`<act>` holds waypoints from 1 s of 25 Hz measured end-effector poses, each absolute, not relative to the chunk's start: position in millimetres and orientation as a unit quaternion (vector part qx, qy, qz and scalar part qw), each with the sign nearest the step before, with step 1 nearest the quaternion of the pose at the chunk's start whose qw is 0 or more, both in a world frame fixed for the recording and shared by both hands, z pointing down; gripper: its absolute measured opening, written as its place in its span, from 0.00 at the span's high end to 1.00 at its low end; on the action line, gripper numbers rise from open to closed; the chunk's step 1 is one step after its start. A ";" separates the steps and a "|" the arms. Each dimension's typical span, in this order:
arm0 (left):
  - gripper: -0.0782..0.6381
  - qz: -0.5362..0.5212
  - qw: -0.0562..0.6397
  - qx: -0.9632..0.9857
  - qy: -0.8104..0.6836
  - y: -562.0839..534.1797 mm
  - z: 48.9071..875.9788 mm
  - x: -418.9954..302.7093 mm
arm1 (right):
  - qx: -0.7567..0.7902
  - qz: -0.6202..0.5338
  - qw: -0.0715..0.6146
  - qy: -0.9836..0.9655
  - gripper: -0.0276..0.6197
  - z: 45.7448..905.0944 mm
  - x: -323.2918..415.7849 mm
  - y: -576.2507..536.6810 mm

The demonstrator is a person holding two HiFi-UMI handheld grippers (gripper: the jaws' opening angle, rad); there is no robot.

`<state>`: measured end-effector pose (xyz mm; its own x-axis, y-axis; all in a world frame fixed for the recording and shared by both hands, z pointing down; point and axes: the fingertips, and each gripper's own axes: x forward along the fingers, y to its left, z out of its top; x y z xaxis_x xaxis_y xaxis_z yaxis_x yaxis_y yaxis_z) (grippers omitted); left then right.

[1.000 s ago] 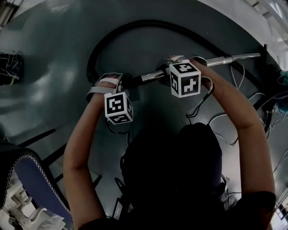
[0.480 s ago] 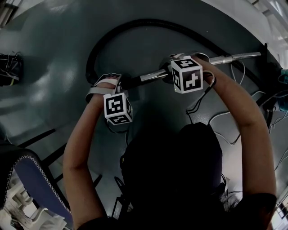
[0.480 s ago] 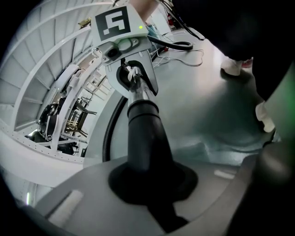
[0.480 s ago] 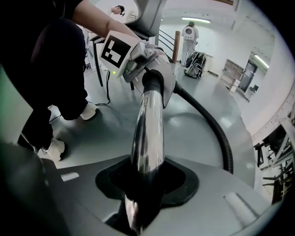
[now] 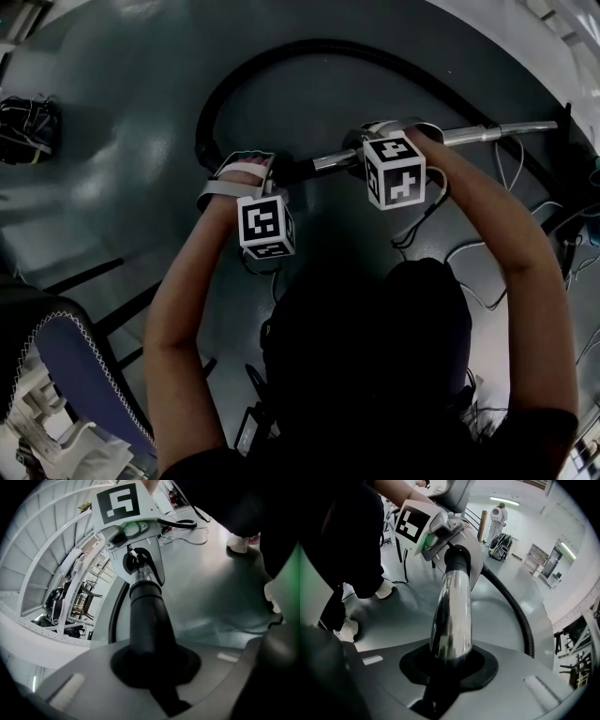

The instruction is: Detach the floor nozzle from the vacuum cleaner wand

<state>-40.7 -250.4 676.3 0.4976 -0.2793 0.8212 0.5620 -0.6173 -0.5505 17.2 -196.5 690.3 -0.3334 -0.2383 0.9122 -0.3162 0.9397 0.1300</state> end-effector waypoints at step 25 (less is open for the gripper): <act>0.85 -0.464 0.424 -0.770 -0.112 -247.1 673.0 -46.6 | 0.147 0.134 0.490 -0.849 0.77 676.5 15.8 -181.7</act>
<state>-46.6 -247.1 673.0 0.5443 -0.2215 0.8091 0.5658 -0.6152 -0.5490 15.8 -181.7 676.5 -0.4760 -0.1184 0.8714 -0.3817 0.9205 -0.0834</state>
